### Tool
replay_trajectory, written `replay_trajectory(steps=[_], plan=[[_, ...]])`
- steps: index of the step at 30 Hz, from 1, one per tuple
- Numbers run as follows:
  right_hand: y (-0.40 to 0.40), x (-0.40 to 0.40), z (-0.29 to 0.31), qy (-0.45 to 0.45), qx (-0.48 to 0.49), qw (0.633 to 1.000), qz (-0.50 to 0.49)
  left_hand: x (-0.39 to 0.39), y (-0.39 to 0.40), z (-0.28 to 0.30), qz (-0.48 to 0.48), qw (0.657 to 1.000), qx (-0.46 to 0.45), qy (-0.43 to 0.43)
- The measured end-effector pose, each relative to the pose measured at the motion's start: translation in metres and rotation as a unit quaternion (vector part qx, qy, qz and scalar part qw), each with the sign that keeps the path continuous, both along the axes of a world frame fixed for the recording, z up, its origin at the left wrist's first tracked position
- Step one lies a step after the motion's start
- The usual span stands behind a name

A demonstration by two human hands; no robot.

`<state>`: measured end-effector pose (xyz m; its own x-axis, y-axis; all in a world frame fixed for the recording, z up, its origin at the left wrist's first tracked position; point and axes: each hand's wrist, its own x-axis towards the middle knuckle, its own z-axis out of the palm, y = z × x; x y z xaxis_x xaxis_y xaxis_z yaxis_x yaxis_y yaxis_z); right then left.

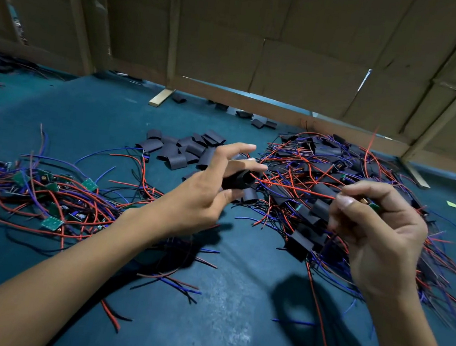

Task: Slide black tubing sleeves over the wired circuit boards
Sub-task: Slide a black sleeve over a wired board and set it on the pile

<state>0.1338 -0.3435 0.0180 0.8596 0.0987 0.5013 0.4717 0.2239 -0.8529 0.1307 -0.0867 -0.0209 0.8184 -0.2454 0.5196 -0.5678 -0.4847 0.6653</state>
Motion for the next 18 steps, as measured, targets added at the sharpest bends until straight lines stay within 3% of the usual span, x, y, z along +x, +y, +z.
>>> replay_trajectory(steps=[7, 11, 15, 18], plan=[[0.001, 0.001, -0.001, -0.002, 0.0, 1.0, 0.006, 0.001, 0.003, 0.001, -0.021, 1.0, -0.008, -0.011], [0.003, 0.001, -0.003, 0.008, -0.031, 0.999, 0.005, -0.001, 0.0, 0.004, -0.027, 0.998, 0.037, -0.043], [0.018, -0.004, -0.012, -0.026, -0.145, 0.989, 0.002, -0.003, -0.007, 0.004, -0.038, 0.992, 0.09, -0.075], [0.031, -0.008, -0.023, -0.087, -0.262, 0.96, -0.051, -0.005, -0.011, 0.003, -0.037, 0.993, 0.096, -0.064]])
